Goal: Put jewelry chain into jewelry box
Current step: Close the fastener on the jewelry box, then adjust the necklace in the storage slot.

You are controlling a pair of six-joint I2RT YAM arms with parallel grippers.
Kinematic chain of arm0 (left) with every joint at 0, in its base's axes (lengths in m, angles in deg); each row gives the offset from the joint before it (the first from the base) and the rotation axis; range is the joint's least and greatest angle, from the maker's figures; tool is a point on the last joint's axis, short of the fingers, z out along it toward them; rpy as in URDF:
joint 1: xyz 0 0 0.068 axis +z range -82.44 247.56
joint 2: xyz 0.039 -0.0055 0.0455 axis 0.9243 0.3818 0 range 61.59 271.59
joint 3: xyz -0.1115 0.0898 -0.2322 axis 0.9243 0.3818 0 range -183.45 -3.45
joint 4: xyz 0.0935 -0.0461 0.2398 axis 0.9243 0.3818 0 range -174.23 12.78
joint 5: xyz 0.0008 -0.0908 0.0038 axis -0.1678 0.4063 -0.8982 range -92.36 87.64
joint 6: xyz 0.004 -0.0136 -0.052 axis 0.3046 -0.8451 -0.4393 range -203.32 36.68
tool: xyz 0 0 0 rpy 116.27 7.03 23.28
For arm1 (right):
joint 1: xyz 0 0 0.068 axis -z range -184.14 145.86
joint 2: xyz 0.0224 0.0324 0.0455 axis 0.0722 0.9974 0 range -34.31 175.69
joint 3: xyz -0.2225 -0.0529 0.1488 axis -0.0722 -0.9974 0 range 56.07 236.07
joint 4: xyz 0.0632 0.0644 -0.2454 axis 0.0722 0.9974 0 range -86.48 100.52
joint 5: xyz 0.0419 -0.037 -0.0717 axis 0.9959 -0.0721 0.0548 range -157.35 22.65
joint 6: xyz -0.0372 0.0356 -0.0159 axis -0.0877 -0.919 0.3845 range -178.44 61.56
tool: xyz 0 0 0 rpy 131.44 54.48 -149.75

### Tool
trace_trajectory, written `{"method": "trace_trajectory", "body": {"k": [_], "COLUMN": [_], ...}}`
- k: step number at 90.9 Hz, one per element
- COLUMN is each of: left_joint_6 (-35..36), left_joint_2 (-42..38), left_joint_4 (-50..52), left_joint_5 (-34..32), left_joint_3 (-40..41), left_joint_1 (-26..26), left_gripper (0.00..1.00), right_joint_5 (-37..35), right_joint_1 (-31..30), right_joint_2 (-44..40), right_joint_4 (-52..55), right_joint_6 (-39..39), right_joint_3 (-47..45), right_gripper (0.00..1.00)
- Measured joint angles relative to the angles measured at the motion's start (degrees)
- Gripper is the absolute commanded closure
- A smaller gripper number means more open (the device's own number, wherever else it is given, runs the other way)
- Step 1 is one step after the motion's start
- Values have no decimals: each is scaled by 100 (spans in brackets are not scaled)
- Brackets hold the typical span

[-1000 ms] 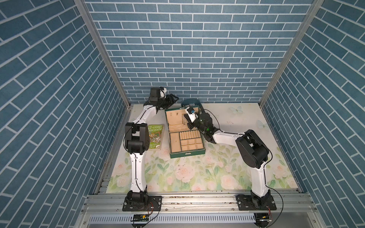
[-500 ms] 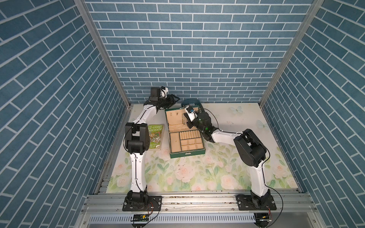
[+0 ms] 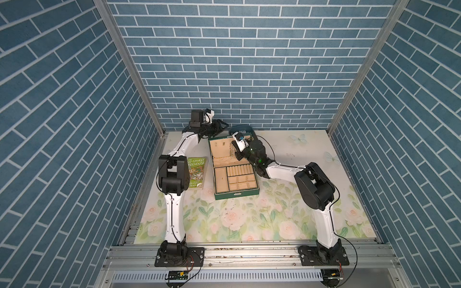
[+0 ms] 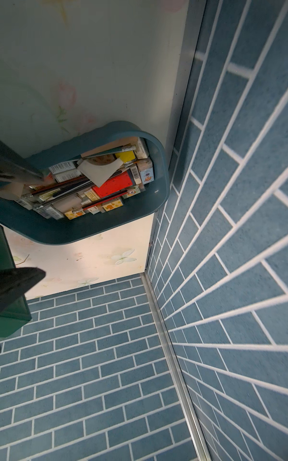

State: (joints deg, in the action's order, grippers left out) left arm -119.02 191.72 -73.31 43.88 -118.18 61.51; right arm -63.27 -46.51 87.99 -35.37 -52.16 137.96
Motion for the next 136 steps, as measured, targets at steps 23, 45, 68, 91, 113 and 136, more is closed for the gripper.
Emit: {"method": "trace_trajectory", "body": {"k": [23,45,68,91,113,136], "left_joint_6": [48,61,70,81,85,201], "left_joint_2": [0,0,0,0,-2,-2], "left_joint_4": [0,2,4,44,122,260], "left_joint_5": [37,39,61,55,31,-120], "left_joint_3": [-52,-52,-52,-55,-181,-247], "left_joint_1": [-24,-24,-26,-26,-26,-26], "left_gripper": [43,43,43,41,39,34], "right_joint_5": [-46,-105,-136,-87,-101,-175], "right_joint_1": [0,-2,0,-35,-118,-170], "right_joint_2": [70,146,160,26,-308,-791], "right_joint_4": [79,94,120,26,13,-76], "right_joint_6": [-2,-2,-31,-52,-57,-151], "right_joint_3": [111,186,205,-61,-577,-1038], "right_gripper": [97,95,89,81,79,76]}}
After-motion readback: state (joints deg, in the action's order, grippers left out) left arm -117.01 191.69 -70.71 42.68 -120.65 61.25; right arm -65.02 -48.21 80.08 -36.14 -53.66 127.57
